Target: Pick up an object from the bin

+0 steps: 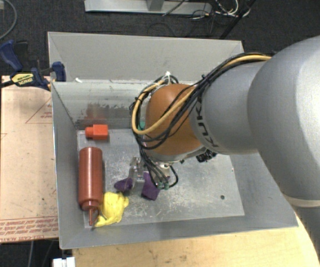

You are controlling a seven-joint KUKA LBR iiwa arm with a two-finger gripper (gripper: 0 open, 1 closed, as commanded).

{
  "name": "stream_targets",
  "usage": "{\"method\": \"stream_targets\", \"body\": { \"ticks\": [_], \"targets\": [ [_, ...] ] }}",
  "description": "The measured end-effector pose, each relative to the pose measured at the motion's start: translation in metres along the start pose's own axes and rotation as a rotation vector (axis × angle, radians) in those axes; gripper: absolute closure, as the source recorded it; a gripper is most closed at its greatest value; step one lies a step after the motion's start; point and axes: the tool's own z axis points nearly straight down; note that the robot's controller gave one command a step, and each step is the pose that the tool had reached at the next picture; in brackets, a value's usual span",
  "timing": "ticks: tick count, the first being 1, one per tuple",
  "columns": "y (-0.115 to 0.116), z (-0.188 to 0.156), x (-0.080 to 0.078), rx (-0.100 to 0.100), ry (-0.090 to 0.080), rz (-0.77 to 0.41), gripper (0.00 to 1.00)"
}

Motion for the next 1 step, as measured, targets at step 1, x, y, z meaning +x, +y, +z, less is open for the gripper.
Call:
{"method": "stream_targets", "body": {
  "ticks": [1],
  "targets": [
    [-0.0001, -0.0093, 0.0005, 0.001, 0.003, 0.000, 1.00]
  ]
}}
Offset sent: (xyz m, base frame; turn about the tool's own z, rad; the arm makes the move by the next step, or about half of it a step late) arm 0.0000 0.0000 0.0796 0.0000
